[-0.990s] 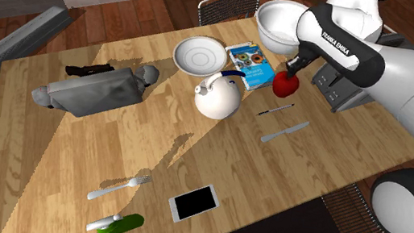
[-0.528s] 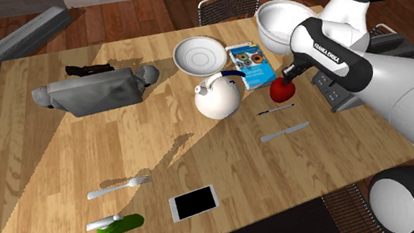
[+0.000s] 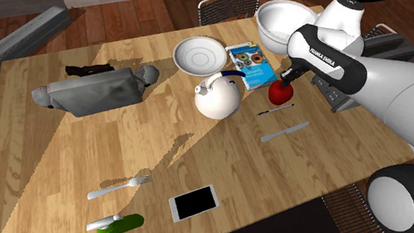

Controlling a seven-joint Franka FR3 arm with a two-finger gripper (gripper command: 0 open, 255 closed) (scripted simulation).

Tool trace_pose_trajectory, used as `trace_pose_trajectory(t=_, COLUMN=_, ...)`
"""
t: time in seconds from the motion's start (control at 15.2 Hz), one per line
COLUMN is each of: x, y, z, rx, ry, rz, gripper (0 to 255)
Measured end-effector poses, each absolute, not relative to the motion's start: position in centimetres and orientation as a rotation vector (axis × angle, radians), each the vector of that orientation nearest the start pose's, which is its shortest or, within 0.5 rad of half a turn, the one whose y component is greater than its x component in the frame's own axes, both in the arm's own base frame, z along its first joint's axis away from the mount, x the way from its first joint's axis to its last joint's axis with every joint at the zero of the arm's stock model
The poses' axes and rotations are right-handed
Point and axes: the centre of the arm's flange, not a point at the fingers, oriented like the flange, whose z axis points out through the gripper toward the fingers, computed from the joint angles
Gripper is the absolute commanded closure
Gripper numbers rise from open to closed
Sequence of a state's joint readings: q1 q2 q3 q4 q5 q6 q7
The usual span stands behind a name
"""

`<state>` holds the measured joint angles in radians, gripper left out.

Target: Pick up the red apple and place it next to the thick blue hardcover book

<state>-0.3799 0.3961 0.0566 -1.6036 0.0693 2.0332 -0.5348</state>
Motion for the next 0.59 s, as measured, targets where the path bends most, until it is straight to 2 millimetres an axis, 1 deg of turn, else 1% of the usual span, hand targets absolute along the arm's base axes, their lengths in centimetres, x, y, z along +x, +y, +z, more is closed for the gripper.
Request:
trace_pose_trajectory(t=0.07, x=63.80, y=-21.44, z=40.45, rx=-3.065, ry=-0.272, rz=-0.102, gripper=255)
trace_pose_trajectory(t=0.13, x=63.80, y=-21.44, z=40.45, rx=-3.065, ry=-0.272, rz=-0.102, gripper=0)
trace_pose_trajectory(t=0.53, x=63.81, y=-21.44, z=40.46, rx=-3.065, ry=-0.272, rz=-0.102, gripper=0)
trace_pose_trajectory(t=0.59, x=63.76, y=-21.54, z=41.02, rx=-3.065, ry=-0.272, rz=-0.102, gripper=0)
